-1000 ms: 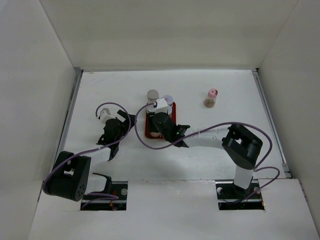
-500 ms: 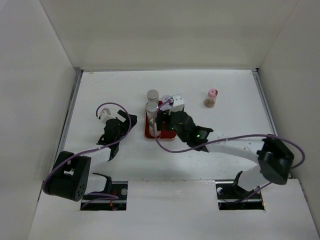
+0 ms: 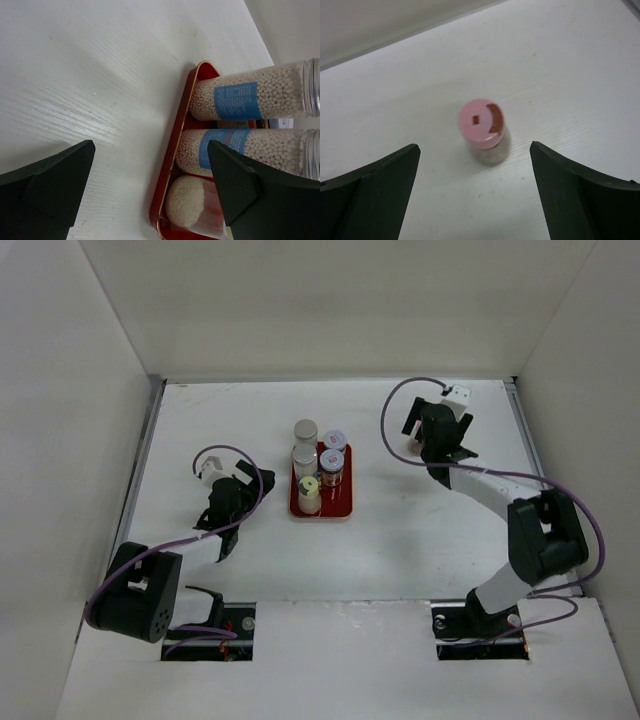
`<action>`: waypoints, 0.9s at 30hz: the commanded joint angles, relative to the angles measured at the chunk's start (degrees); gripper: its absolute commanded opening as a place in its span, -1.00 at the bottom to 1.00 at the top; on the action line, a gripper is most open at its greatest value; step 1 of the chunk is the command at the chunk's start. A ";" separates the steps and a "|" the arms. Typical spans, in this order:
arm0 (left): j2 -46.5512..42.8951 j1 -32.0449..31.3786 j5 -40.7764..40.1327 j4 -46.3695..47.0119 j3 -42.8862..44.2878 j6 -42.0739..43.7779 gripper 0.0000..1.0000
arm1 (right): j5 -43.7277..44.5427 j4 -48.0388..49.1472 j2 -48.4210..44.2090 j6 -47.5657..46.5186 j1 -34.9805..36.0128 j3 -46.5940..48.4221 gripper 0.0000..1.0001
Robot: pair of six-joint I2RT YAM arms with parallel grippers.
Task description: Organize the condiment bottles
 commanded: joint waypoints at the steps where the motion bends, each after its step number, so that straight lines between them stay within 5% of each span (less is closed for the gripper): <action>1: -0.85 0.19 0.16 2.62 -0.47 -0.31 1.00 | -0.70 -0.93 4.42 -0.96 -3.19 6.49 0.99; 10: -0.24 0.02 -0.54 2.63 -0.21 -0.13 1.00 | -12.05 -5.50 15.33 -0.08 -7.24 15.11 0.79; 17: -0.15 0.37 -0.37 2.54 -0.21 -0.13 1.00 | -9.42 -5.95 12.63 0.79 -5.40 13.45 -0.18; 27: -0.94 -0.07 -0.63 2.71 -0.56 -0.22 1.00 | -6.95 -1.46 -3.99 1.59 15.67 0.62 -0.18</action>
